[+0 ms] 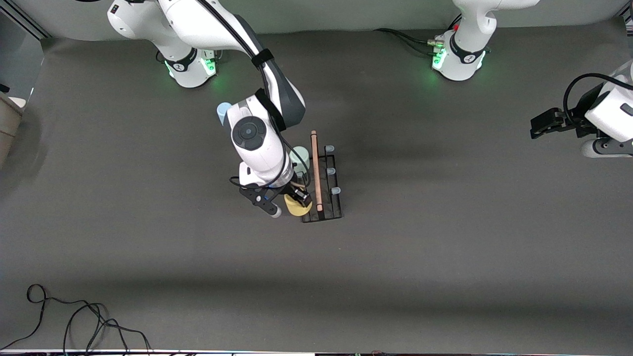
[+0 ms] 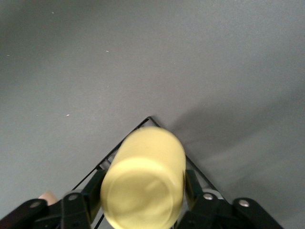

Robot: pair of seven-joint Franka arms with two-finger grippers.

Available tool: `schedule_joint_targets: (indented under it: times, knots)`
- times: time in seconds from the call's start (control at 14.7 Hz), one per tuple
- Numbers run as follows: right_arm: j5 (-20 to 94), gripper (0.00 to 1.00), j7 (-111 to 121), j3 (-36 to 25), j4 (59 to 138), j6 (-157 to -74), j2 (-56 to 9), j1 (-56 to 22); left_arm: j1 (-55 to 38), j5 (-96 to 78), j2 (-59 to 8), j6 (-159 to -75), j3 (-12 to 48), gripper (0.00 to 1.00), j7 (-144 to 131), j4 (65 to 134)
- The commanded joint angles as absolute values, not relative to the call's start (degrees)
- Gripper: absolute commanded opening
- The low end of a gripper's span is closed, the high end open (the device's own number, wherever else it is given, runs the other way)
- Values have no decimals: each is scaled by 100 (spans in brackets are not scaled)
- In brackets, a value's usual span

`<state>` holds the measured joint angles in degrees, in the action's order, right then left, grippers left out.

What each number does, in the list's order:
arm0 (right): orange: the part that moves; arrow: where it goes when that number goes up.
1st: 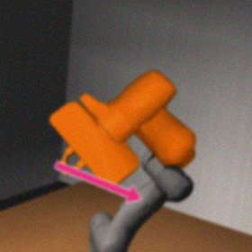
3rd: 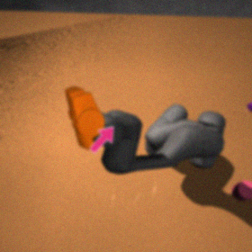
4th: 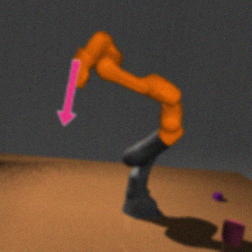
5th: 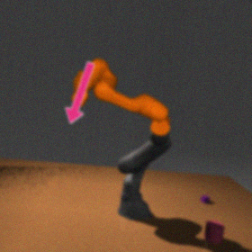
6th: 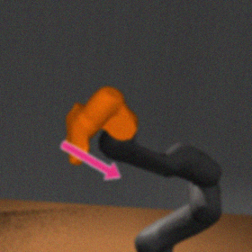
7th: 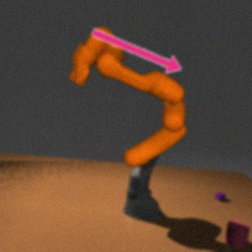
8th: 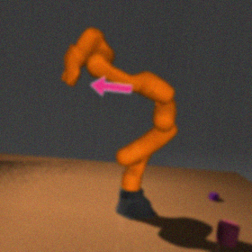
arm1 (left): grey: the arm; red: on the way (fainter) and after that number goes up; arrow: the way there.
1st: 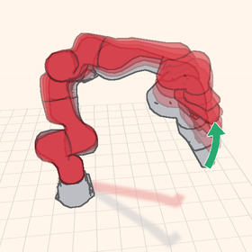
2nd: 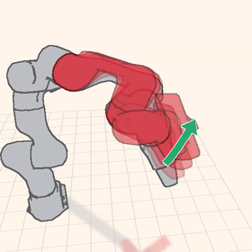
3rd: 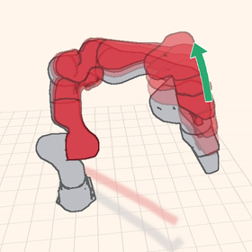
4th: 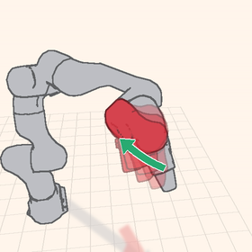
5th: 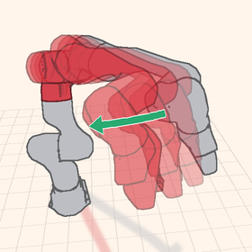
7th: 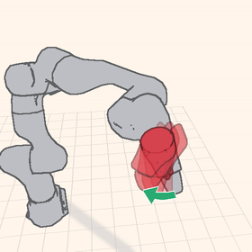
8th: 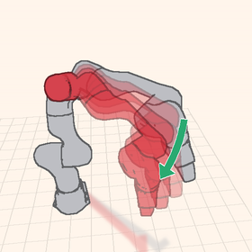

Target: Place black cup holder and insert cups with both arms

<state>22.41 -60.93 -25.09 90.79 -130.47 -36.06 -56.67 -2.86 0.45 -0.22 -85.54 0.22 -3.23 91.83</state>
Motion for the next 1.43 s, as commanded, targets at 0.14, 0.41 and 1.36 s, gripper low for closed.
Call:
schedule_joint_targets:
  times: [0.14, 0.41, 1.36]
  knots:
    - [2233, 100, -6091, -2628, 8912, -12903, -3464, -5617, -299, 123, 9, -8569, 18, 100, -264, 9211]
    - [1898, 100, -4636, -3337, 8833, -11543, -2805, -5572, -299, 123, 0, -8578, 18, 100, -264, 9211]
    - [1415, 100, 157, -6599, 8121, -8024, -1547, -5599, -299, 123, 9, -8578, 26, 100, -264, 9220]
